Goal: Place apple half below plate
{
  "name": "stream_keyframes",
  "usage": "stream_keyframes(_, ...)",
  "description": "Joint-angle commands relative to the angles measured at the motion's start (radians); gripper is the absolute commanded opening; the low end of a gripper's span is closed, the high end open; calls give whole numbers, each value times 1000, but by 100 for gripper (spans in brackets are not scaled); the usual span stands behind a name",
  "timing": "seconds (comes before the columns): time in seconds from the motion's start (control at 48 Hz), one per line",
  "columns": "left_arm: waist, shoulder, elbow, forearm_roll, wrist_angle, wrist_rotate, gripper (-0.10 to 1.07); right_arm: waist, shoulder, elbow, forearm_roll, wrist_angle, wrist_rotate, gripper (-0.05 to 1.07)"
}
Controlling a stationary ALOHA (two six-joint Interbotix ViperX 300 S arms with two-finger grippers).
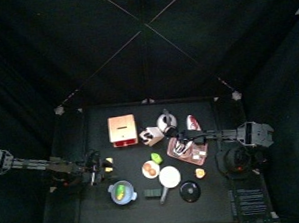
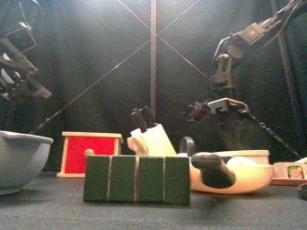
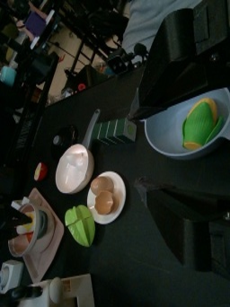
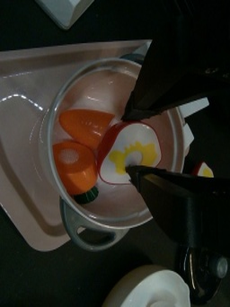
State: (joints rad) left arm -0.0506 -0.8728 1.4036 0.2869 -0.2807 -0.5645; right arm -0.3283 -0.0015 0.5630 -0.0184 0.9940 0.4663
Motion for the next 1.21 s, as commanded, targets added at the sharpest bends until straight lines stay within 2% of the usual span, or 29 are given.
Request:
stream_keyframes(0.0, 2, 3, -31, 2, -5, 2, 91, 9, -64, -25, -2, 0, 3, 80)
stream_keyframes(0.229, 2, 3, -58, 0, -5, 2, 91, 49, -199, -11, 5, 21, 8, 80)
stream_keyframes(0.417, 2, 3, -81, -3, -5, 0, 91, 179, -290, 60, 48, -20, 5, 80)
stream_keyframes(0.646, 2, 3, -110, -3, -6, 0, 91, 339, -305, 195, 55, -169, 6, 80)
stream_keyframes(0.938, 44, 3, -144, -14, -18, -5, 91, 359, -293, 314, 51, -342, 9, 84)
stream_keyframes(1.188, 64, 3, -143, -69, -20, -3, 91, 376, -287, 365, 20, -354, 9, 94)
